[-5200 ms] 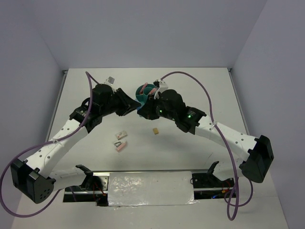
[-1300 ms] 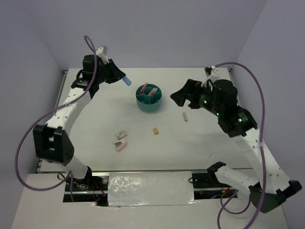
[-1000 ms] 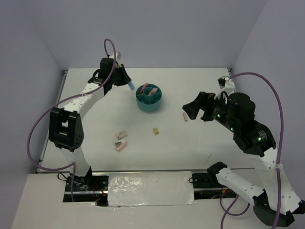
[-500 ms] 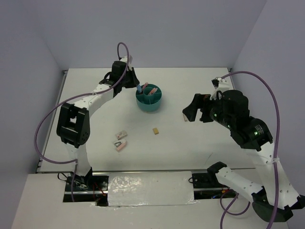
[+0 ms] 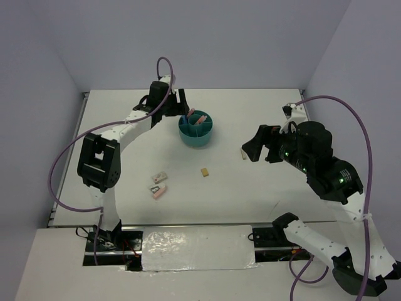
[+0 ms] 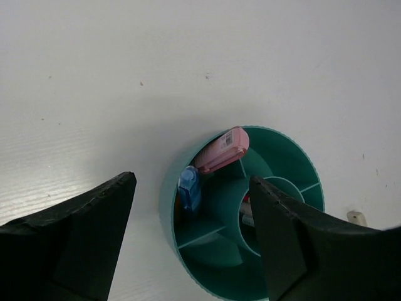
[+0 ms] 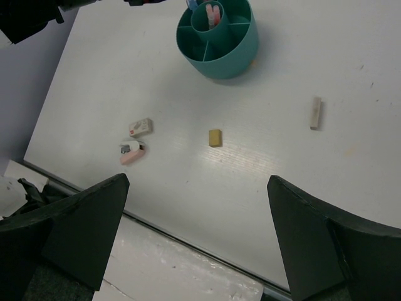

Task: Sort the stationery into containers
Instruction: Place the stationery in the storage box, then pick up the object from the center of the board.

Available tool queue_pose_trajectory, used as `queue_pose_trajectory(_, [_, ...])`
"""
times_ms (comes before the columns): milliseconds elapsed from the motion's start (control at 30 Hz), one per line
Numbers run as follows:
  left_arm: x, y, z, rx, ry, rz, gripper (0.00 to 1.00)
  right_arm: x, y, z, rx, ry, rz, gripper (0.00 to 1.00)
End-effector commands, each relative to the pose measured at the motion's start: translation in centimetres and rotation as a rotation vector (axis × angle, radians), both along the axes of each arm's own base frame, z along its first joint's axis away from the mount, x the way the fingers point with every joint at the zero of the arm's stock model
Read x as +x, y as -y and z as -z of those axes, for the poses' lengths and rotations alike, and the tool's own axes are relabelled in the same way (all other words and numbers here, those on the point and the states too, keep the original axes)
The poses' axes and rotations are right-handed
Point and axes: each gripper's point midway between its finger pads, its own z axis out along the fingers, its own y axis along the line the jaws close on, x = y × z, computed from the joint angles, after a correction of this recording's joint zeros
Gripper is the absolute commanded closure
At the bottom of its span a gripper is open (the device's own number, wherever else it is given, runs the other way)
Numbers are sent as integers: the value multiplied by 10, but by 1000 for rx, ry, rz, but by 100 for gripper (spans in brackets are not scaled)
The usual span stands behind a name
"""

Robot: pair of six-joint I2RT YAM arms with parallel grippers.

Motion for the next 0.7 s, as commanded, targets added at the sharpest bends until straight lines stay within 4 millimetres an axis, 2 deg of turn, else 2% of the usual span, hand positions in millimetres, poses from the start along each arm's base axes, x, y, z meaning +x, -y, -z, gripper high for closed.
queue_pose_trajectory(0, [0, 2, -38, -20, 100, 10, 14, 0, 1, -5, -5, 21, -1, 0])
queue_pose_trajectory(67, [-7, 3, -50, -39, 111, 16, 13, 3, -1, -1, -3, 9, -1, 0])
queue_pose_trajectory(100, [-10, 3, -55, -51, 112, 18, 13, 7, -4, 9, -12, -17, -5, 0])
queue_pose_trajectory(133, [-15, 2, -71, -68, 132, 19, 12, 10, -6, 17, -17, -37, -3, 0])
queue_pose_trajectory(167, [-20, 2, -77, -81, 124, 15, 11, 13, -7, 25, -21, -58, 2, 0])
queue_pose_trajectory(200, [-24, 0, -84, -87, 123, 10, 8, 22, -10, 41, -46, -107, 13, 0])
queue_pose_trajectory(233, [-32, -3, -106, -102, 149, 4, 7, 26, -13, 60, -59, -157, 19, 0])
queue_pose_trajectory(267, [-37, -5, -115, -115, 147, -5, 6, 30, -15, 70, -70, -185, 23, 0])
queue_pose_trajectory(300, [-50, -12, -130, -114, 140, -21, 4, 37, -15, 91, -90, -242, 53, 0])
queue_pose_trajectory(367, [-64, -18, -142, -111, 121, -31, 1, 55, -18, 107, -106, -259, 92, 0])
queue_pose_trajectory(400, [-80, -27, -149, -99, 91, -44, 1, 61, -15, 121, -127, -276, 126, 0])
queue_pose_trajectory(433, [-88, -30, -151, -97, 72, -50, 1, 70, -14, 127, -136, -277, 148, 0])
queue_pose_trajectory(467, [-96, -34, -152, -85, 57, -48, 1, 78, -14, 145, -168, -323, 166, 0])
queue_pose_trajectory(533, [-120, -41, -152, -56, 2, -34, 1, 94, -11, 160, -192, -342, 199, 1])
queue_pose_trajectory(567, [-129, -42, -150, -47, -18, -18, 1, 101, -13, 176, -214, -378, 193, 3])
queue_pose_trajectory(600, [-146, -44, -148, -39, -54, 10, 1, 114, -11, 179, -205, -359, 185, 11])
queue_pose_trajectory(633, [-155, -47, -148, -23, -64, 24, 1, 120, -8, 185, -211, -361, 187, 18])
queue_pose_trajectory(667, [-166, -51, -150, -16, -67, 27, 1, 127, -6, 199, -232, -383, 186, 30])
